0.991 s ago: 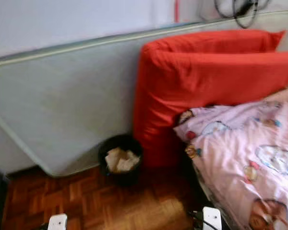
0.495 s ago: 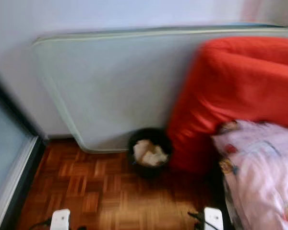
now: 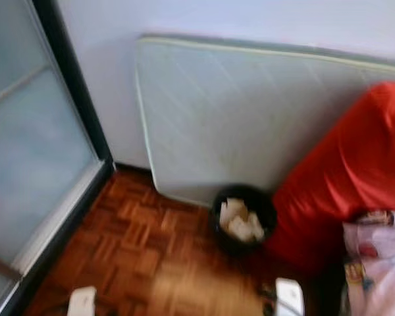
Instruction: Clean up the room
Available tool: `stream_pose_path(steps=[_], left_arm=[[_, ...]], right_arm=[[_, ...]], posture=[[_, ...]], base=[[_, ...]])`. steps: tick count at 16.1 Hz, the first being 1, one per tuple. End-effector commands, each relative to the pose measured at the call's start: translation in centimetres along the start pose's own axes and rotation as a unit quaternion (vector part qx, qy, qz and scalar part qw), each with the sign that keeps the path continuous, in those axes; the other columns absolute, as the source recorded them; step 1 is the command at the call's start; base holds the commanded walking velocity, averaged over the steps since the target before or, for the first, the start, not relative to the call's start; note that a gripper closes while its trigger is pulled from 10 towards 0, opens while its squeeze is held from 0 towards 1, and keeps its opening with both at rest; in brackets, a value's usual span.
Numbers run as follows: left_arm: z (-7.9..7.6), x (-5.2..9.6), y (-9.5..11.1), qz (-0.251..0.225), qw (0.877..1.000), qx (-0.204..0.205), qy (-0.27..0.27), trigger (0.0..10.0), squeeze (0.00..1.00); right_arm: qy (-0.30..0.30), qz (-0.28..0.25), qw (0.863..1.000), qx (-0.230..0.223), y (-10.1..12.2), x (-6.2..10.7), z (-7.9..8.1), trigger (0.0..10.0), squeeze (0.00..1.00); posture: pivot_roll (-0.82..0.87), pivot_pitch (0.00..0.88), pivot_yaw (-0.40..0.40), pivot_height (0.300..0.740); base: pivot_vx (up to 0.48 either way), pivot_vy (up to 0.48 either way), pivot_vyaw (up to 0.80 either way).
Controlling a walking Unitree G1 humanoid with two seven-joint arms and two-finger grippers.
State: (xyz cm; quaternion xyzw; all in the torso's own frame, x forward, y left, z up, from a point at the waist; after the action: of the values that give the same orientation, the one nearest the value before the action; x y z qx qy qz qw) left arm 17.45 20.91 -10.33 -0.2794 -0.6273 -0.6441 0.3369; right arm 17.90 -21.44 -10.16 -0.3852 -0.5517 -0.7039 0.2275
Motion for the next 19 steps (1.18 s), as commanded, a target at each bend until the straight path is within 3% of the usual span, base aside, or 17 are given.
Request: stream_pose_path(steps=[1,12,15,19], left_arm=[[-0.4,0.05,-0.31,0.003,1.0,0.004,-0.002,10.0,0.0],[-0.41,0.05,-0.21,-0.002,1.0,0.007,0.002,10.0,0.0],[-0.41,0.02,-0.05,-0.005,1.0,0.007,0.002,10.0,0.0],[-0.38,-0.12,0.56,-0.014,1.0,0.013,0.004,10.0,0.0]], right_arm=[[-0.01,0.01,1.0,0.002,-0.65,0.24,-0.85,10.0,0.0],[-0.007,0.016,1.0,-0.001,-1.09,0.33,-0.83,10.0,0.0],[-0.004,0.016,1.0,-0.02,-1.12,0.31,-0.66,10.0,0.0],[0.004,0.015,1.0,-0.026,-0.96,0.26,-0.44,10.0,0.0]], posture=[[0.06,0.044,-0.049,0.74],[0.06,0.005,-0.045,0.74],[0.06,0.005,-0.046,0.74],[0.06,0.024,-0.05,0.74]], base=[[0.0,0.0,0.8],[0.0,0.0,0.8],[0.0,0.0,0.17],[0.428,0.0,0.0]])
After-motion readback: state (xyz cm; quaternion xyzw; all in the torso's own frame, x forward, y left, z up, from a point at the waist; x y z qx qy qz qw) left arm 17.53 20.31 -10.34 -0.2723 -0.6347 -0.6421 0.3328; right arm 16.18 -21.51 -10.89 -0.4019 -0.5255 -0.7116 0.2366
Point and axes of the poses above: a point about 5 cm out from each wrist's last joint towards the gripper, its own x axis pointing back from the gripper into the wrist, its own y axis along the axis of the wrist's last joint, z = x × y, the point moved 2 cm from there along -x, pointing out of the wrist towards the gripper, and after that the axes turned 9 degrees about -x, right-handed, at the moved point
